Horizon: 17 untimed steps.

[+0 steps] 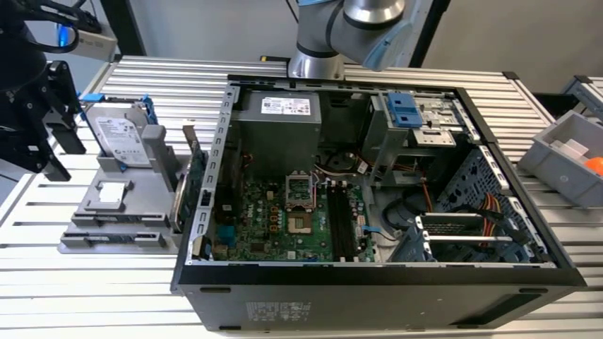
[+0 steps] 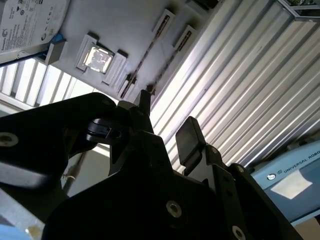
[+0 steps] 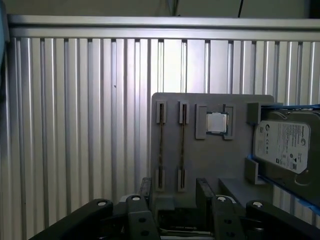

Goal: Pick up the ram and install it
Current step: 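Pick up the ram and move it above insertion slot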

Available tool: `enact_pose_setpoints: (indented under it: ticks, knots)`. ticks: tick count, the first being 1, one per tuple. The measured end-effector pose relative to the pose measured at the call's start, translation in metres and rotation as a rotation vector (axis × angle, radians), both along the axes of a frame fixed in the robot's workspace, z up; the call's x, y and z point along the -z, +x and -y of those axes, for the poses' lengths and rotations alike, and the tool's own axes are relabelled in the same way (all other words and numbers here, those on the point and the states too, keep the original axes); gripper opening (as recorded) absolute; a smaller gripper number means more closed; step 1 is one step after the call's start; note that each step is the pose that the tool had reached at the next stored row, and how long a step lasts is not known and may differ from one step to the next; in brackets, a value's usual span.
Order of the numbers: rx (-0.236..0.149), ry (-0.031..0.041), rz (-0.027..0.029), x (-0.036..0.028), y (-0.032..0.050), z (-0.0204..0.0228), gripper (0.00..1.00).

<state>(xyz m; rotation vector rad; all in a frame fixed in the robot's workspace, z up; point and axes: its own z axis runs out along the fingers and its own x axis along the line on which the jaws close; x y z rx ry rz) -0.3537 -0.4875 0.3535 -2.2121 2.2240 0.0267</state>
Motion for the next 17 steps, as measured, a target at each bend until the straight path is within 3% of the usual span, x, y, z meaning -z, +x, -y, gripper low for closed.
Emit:
enact_pose_setpoints:
  ticks: [5, 9, 10, 17]
  knots:
    - [0.0, 0.004, -0.0019, 0.0026, 0.0, 0.0001, 1.0]
    - [0.0, 0.004, -0.0152, 0.0048, -0.0001, 0.0006, 1.0]
    - [0.0, 0.004, -0.0162, 0.0055, -0.0001, 0.0007, 1.0]
    - [0.0, 0.0039, -0.0136, 0.0102, -0.0001, 0.0022, 1.0]
